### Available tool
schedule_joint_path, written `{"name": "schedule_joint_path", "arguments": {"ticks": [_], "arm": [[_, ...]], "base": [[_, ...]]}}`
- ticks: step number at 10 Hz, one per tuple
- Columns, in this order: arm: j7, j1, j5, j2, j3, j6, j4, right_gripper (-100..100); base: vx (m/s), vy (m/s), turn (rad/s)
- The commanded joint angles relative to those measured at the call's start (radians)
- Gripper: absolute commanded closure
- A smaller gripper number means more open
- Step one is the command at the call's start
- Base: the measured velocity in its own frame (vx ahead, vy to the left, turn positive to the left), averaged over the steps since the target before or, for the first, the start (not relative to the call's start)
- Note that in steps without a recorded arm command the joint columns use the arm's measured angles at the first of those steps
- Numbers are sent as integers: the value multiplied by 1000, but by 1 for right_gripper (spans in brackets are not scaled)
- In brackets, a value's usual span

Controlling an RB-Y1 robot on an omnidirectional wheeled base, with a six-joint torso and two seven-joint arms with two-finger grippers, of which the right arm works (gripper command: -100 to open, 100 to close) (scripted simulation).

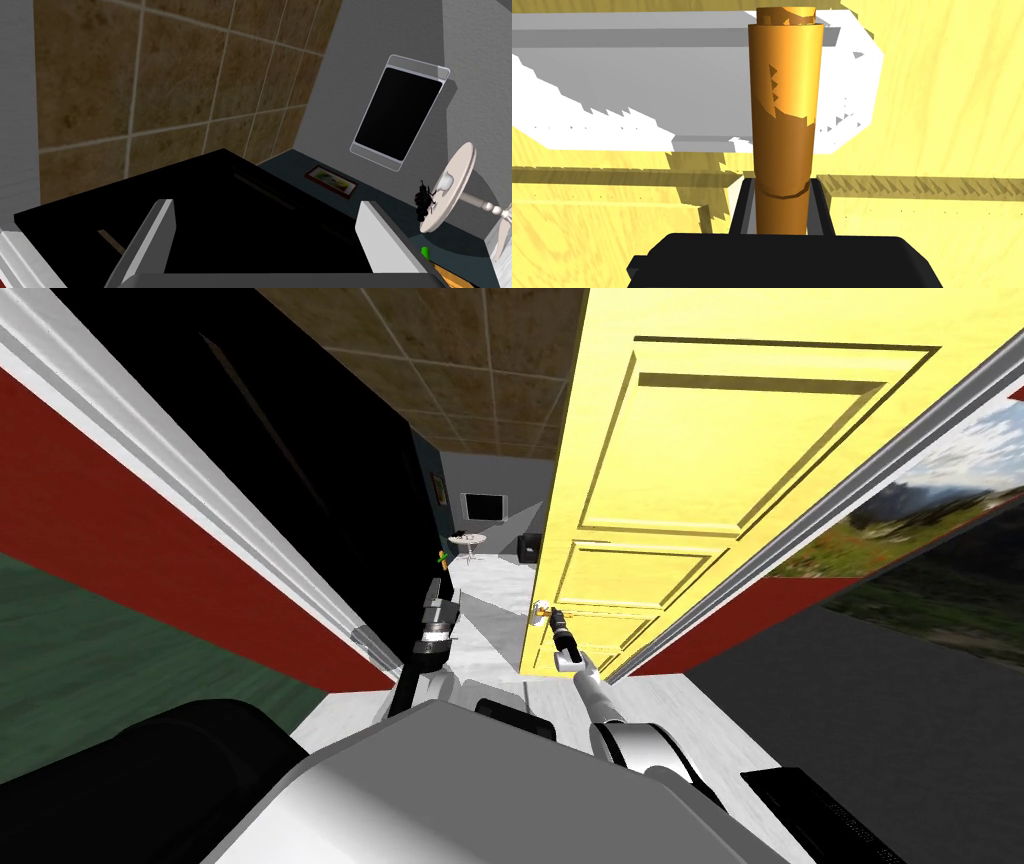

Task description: Push the door open

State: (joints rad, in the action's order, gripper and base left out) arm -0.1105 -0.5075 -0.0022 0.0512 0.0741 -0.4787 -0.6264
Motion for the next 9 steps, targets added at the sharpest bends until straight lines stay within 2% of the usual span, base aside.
{"name": "schedule_joint_path", "arguments": {"ticks": [1,2,9], "arm": [[9,-13,-9,20,-28,-8,17,100],[9,-13,-9,20,-28,-8,17,100],[44,-5,-36,54,-113,-5,22,100]], "base": [[190,116,-71],[124,103,-32],[156,142,-65]]}}
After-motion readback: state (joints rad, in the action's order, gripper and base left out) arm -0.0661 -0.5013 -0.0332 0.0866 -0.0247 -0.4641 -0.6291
